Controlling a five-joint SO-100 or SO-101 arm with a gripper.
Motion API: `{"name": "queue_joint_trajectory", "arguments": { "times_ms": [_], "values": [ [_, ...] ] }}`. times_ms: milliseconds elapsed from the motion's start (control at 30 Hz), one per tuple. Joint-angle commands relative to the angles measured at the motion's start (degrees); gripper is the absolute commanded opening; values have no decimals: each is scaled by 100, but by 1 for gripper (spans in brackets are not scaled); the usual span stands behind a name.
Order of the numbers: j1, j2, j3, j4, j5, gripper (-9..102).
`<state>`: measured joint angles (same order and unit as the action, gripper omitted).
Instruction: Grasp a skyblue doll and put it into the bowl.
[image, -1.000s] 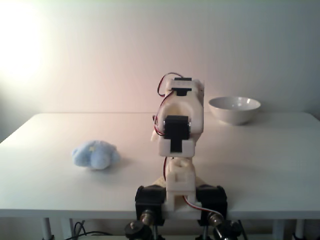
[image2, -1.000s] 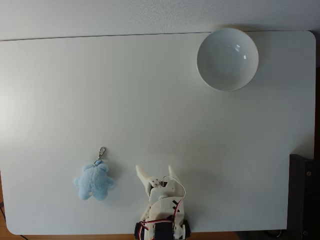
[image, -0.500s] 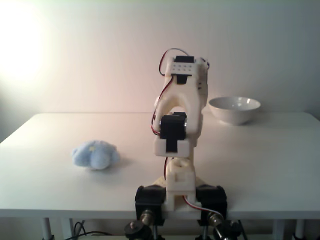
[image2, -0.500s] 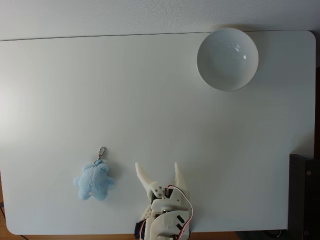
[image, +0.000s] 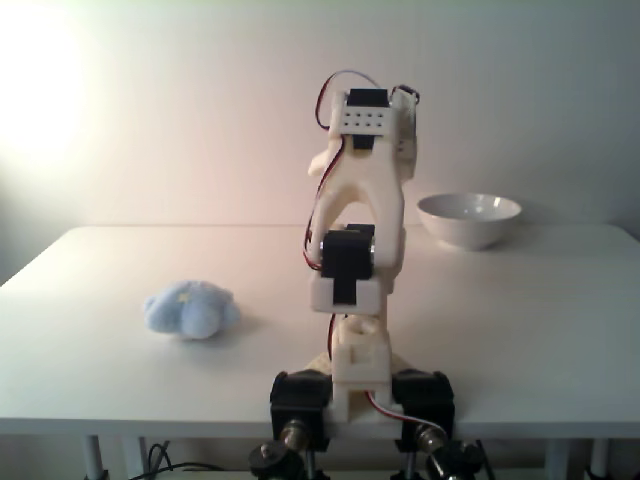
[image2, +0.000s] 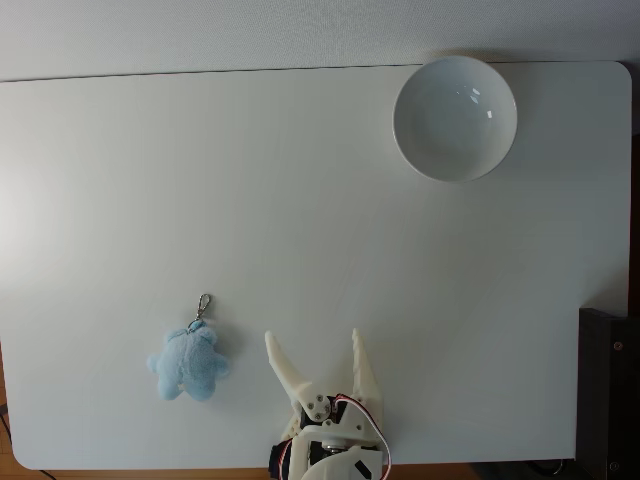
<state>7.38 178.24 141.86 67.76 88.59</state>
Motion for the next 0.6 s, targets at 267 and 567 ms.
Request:
{"name": "queue_joint_trajectory", "arguments": {
  "times_ms": [267, 567],
  "values": [
    [-1477, -2241, -2215, -18, -35, 55],
    [-3340, -3542, -2786, -79, -79, 54]
  ]
}}
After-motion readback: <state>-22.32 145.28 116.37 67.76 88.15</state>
